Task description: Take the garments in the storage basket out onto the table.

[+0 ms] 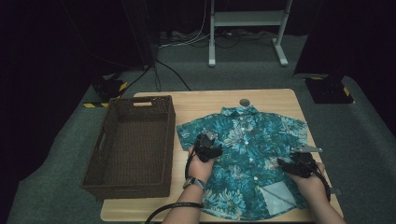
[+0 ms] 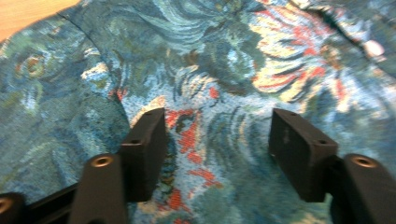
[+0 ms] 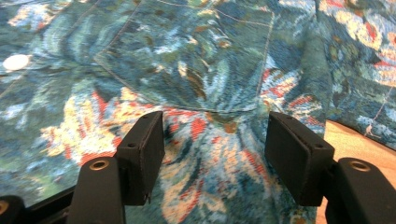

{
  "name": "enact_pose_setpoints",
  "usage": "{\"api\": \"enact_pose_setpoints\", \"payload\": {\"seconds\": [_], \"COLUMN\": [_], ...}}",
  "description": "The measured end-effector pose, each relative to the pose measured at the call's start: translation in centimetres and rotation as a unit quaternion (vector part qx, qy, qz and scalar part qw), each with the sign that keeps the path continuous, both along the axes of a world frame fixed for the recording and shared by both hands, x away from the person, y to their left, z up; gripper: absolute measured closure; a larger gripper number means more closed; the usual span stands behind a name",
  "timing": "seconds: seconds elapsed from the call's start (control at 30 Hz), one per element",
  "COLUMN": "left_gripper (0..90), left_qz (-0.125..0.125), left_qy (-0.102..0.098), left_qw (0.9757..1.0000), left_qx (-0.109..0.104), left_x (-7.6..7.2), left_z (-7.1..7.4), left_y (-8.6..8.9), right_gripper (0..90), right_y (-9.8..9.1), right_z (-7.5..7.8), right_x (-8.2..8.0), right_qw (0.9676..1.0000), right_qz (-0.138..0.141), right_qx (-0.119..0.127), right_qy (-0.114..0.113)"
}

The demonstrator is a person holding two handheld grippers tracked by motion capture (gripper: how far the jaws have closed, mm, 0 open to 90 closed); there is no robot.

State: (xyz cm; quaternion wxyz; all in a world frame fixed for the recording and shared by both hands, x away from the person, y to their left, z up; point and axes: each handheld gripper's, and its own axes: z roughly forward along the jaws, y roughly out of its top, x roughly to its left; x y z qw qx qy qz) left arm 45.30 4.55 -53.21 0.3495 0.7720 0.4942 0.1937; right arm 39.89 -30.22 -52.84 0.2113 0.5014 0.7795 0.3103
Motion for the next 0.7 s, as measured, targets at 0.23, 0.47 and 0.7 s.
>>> {"api": "enact_pose_setpoints", "payload": {"seconds": [0.23,0.47,0.7], "left_gripper": [30.2,26.8,24.5], "left_qz": [-0.024,-0.034,-0.048], "left_qy": [-0.017,0.009,0.006], "left_qw": [0.9995,0.9993,0.9987], "left_qx": [0.006,0.009,0.013], "left_x": [-2.4,-6.7,-10.6], "left_z": [2.0,0.8,0.4], "left_y": [0.7,2.3,3.2], "right_gripper": [37.8,38.4,40.4], "right_y": [0.4,0.2,0.2], "right_z": [1.0,0.6,1.9], "right_x": [-2.5,-5.0,-7.3], "right_qw": [0.9995,0.9994,0.9994], "right_qz": [0.012,0.008,0.003], "right_qx": [0.021,0.030,0.031], "right_qy": [-0.020,-0.012,-0.016]}}
